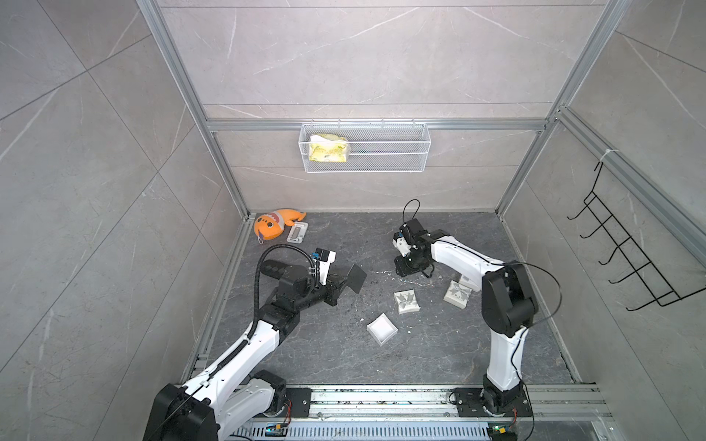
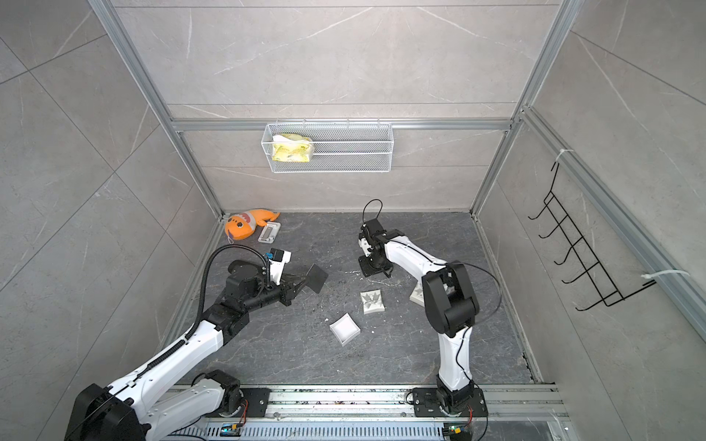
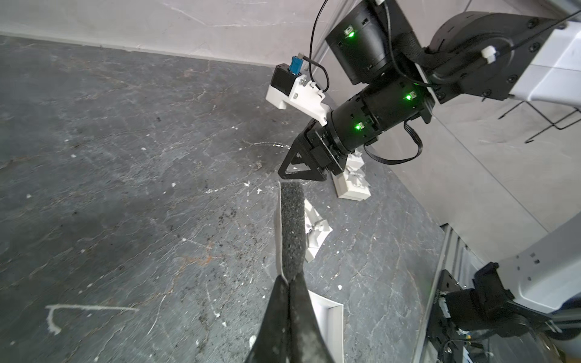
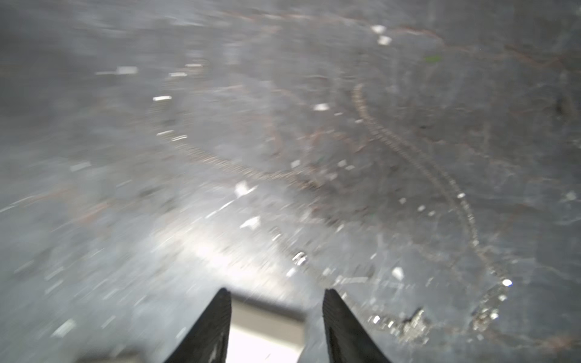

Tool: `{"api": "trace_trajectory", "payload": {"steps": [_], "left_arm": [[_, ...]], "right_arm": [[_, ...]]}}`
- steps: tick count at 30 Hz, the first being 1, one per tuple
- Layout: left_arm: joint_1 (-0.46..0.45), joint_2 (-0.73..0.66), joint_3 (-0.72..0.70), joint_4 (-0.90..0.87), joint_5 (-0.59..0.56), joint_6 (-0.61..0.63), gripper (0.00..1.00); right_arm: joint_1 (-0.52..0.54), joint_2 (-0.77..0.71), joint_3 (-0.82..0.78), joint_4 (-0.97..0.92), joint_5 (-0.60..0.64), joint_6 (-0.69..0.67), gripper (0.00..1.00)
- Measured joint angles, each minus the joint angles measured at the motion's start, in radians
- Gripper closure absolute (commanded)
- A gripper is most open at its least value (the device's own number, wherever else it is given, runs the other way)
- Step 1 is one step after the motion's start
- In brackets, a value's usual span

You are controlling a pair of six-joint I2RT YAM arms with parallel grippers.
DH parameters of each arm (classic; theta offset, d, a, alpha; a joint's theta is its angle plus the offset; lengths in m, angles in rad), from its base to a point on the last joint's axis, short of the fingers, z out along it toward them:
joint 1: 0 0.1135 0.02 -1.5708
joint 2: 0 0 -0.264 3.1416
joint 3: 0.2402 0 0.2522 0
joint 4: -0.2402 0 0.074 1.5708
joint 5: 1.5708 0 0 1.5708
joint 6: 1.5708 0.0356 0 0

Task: Take the necklace out of the lift-off lid jewelry box
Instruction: Place the necklace at the center of the board, then place the inner lining in the jewelry box.

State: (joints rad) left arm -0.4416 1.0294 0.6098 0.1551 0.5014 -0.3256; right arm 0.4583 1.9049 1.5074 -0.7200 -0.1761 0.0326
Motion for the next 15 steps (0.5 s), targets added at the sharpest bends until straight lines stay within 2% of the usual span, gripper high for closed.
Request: {"api": "trace_trajectory", "payload": {"steps": [6, 10, 15], "left_arm": [[0.0, 0.058, 0.071, 0.034, 0.153, -0.002, 1.0], [0.0, 0.084, 0.101, 0.054, 0.244, -0.003, 1.0], [0.0, 0.093, 0.108, 0.102, 0.346, -0.017, 1.0]], "right_arm": [[-0.002, -0.3, -0.218, 0.143, -0.41, -0.076, 0.36], [-0.002, -0.432, -0.313, 0.214, -0.58, -0.089, 0.33], [-0.002, -0.519, -0.345, 0.277, -0.697, -0.089, 0.33]]}}
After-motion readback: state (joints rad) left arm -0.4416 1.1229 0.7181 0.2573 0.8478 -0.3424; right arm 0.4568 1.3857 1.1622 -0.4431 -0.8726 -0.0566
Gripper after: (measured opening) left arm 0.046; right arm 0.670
